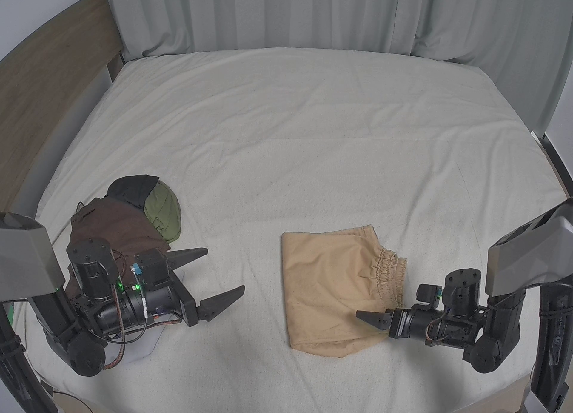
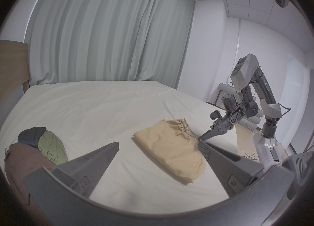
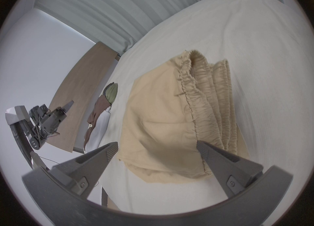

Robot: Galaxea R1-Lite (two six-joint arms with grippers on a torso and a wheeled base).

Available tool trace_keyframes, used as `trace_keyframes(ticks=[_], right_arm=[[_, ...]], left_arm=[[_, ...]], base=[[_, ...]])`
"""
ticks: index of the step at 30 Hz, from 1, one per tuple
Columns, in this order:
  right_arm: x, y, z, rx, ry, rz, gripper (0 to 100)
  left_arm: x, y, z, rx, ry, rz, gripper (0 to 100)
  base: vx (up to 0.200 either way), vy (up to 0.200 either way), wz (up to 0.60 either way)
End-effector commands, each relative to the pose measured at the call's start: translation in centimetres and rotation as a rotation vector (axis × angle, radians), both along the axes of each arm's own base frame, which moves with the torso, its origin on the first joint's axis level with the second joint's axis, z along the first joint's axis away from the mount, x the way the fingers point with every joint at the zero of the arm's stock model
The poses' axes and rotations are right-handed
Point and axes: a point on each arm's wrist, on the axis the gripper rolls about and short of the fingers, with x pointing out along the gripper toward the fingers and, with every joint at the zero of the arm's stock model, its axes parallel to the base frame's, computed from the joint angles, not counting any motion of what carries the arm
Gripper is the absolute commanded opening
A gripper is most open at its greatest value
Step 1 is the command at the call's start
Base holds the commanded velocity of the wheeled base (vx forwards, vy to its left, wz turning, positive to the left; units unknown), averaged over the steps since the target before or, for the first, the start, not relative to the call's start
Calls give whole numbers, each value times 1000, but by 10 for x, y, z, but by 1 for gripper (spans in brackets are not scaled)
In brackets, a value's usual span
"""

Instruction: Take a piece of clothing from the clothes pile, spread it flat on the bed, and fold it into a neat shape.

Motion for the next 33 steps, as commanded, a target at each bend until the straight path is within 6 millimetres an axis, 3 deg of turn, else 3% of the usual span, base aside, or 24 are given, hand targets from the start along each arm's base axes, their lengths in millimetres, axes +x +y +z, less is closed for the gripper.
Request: trace_keyframes(ticks=[1, 12, 19, 23, 29, 33], right_arm=[[-5, -2, -15, -35, 54, 6, 100], [-3, -1, -12, -33, 34, 15, 100], [9, 7, 25, 41, -115, 16, 100], [20, 11, 33, 66, -170, 8, 100], [36, 14, 36, 98, -207, -41, 100], [46, 17, 22, 91, -186, -81, 100]], left_arm=[[-1, -1, 0, 0, 2, -5, 100], [-2, -1, -2, 4, 10, -7, 100], [-2, -3, -5, 7, 22, -12, 100], [-3, -4, -6, 8, 27, -17, 100], [-3, -4, -6, 8, 25, -17, 100], [-3, -4, -6, 7, 28, -17, 100]], base=[[0, 0, 0], [0, 0, 0], [0, 0, 0], [0, 0, 0], [0, 0, 0], [0, 0, 0]])
